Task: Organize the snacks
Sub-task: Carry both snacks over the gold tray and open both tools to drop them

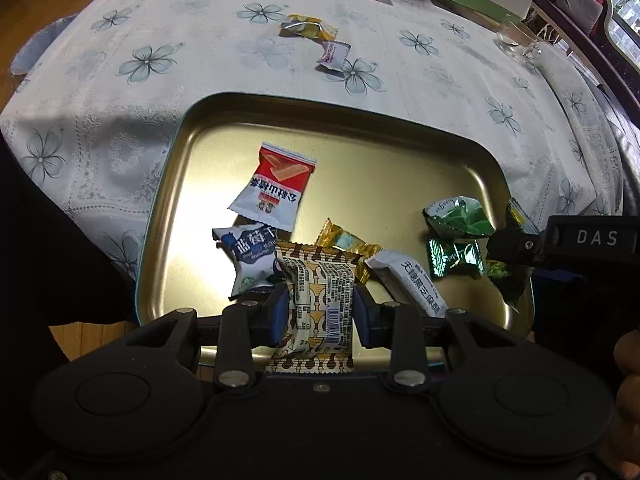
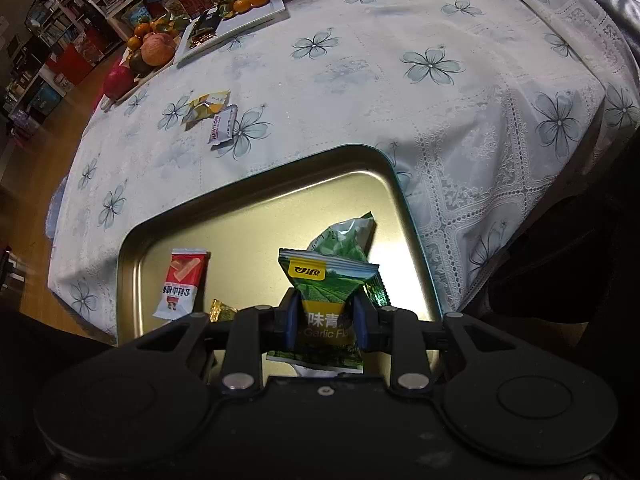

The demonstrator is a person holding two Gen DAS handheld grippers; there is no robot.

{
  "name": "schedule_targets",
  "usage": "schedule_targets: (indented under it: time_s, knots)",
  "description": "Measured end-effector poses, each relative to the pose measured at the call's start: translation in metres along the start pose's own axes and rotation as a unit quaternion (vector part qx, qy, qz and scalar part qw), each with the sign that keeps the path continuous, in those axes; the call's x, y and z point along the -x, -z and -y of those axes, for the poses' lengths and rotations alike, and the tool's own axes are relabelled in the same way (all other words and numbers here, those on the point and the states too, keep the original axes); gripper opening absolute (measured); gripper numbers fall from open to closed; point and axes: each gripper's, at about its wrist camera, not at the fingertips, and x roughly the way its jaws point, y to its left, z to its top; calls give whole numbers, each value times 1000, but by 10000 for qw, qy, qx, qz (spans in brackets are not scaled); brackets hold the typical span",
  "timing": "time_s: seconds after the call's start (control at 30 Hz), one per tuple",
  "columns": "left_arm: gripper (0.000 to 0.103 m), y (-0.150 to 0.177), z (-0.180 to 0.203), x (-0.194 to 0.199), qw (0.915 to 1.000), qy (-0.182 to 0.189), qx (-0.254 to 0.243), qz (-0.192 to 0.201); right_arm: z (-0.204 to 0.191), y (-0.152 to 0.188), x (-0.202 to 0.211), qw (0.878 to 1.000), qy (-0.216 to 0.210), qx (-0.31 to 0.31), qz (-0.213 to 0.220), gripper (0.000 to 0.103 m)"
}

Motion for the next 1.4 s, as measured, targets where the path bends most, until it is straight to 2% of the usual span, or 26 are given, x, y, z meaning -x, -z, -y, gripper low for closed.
schedule_targets:
  time_s: [0.2,0.37,0.63,1.0,1.4]
  knots:
    - [42,0,-3,-2,9998,210,59,-32,20,6,5,9998,117,83,113,29]
    - [42,-5,-10,-6,9976,604,338,-69,37,6,2,9997,-152,-194,-10,29]
    - [44,-5,-17,-2,9952,824,517,70,26,9,0,9999,-144,-6,53,30]
    - [44,2,-1,10,9981,305,28,535,8,20,7,9978,-29,581,320,30]
    - [44,7,12,8,9963,-363,-309,710,11,18,4,9980,-129,601,144,32]
